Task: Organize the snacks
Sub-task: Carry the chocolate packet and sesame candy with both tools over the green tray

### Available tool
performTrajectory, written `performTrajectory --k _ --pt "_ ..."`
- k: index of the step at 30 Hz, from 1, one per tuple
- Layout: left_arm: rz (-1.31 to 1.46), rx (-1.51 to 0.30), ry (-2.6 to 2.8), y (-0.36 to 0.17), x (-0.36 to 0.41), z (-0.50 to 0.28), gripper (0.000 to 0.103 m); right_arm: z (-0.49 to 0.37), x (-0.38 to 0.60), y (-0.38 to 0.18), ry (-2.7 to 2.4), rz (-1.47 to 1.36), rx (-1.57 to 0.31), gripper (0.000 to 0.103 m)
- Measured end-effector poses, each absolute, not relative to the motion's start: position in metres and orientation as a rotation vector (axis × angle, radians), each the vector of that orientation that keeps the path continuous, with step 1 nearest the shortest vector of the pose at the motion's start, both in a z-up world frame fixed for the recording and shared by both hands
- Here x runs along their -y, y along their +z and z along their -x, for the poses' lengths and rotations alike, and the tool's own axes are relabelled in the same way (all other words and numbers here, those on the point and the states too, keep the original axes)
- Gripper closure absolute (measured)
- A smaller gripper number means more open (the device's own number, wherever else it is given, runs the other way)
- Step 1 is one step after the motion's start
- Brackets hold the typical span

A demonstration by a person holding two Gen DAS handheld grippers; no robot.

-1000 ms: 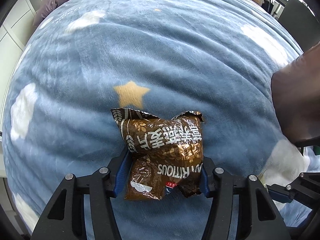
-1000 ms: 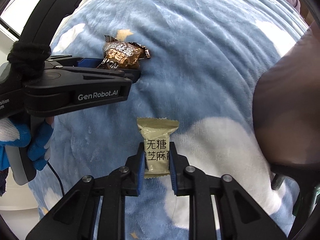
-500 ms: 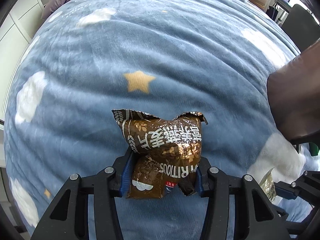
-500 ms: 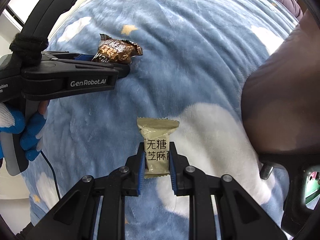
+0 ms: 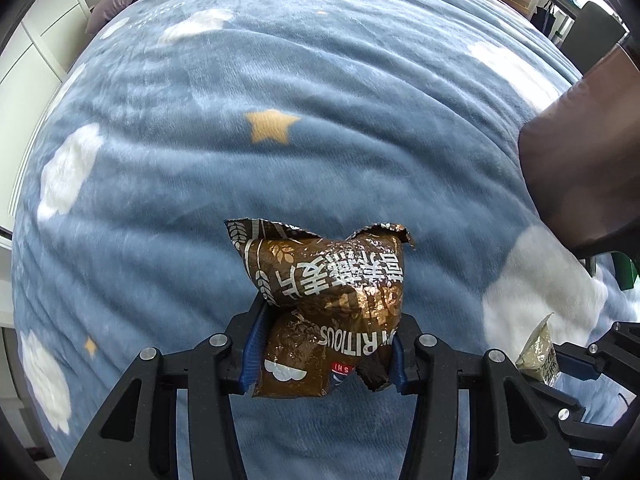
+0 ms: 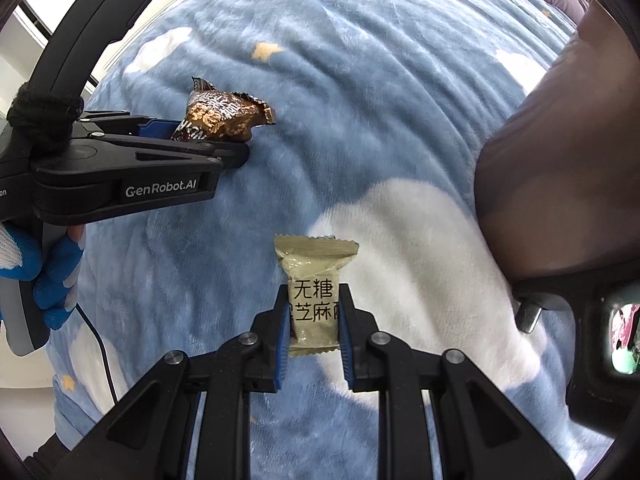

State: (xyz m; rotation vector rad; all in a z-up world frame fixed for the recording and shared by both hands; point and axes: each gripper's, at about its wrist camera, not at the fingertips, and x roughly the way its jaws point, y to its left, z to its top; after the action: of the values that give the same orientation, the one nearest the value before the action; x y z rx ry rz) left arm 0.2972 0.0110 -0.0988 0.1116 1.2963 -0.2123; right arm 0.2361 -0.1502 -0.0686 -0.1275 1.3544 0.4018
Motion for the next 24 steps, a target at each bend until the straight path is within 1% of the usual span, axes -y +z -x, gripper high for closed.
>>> performTrajectory --k 13,24 --pt "-0.152 -1.294 -0.271 -0.095 0.009 -0.28 0.059 -0.209 0.163 -0.071 0.38 0.108 -1.393 0.093" --pt "-0.246 -1.291 -0.403 -0.092 0.046 -0.262 0.059 -0.168 0.213 -0.068 0.294 0.064 -1.435 0.093"
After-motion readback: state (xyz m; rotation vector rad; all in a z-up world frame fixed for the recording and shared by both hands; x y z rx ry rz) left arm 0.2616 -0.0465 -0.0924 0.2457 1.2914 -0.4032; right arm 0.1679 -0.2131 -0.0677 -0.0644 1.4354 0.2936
